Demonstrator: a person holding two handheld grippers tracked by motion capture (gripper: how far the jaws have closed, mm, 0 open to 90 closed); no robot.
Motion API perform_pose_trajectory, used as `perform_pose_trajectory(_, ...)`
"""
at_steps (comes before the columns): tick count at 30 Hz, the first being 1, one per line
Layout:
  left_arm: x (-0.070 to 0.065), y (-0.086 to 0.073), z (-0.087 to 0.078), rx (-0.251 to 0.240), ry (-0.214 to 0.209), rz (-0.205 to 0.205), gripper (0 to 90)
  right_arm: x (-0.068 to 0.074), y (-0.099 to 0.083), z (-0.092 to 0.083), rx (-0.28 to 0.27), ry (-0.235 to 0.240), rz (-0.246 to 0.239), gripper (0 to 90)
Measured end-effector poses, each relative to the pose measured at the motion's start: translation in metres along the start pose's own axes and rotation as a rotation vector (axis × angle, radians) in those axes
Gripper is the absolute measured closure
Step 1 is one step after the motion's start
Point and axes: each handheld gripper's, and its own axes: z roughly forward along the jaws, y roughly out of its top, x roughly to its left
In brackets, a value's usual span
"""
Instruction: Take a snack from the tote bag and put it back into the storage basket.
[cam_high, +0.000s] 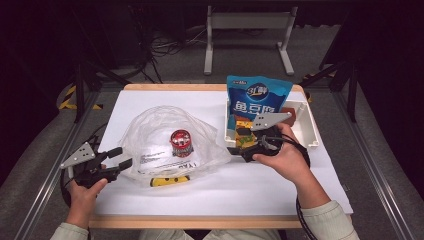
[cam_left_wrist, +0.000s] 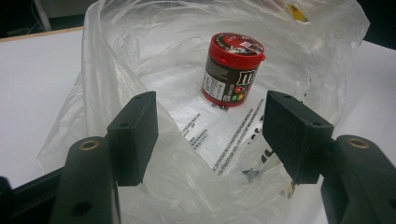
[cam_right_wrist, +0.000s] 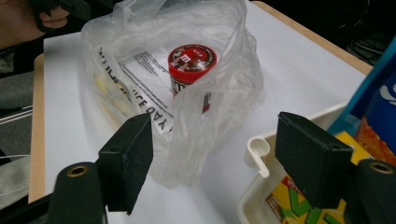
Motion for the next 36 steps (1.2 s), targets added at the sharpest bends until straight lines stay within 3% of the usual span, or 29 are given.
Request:
perform_pose_trajectory(11,0.0,0.0,0.0,0.001,0.002,0.005,36.6,0.009,0.017,0.011,-0.007,0.028,-0.023,25.2)
perform_pose_trajectory(27,-0.001,0.0,-0.001,-0.002,0.002,0.002,36.6,0.022,0.041,0.042,-0.014,0.083,-0.05,21.8)
perform_pose_trajectory(36,0.0,0.0,0.0,0.001,-0.002,0.002,36.6,0.021,0.048,0.062,-0.002,0.078,-0.055,20.7)
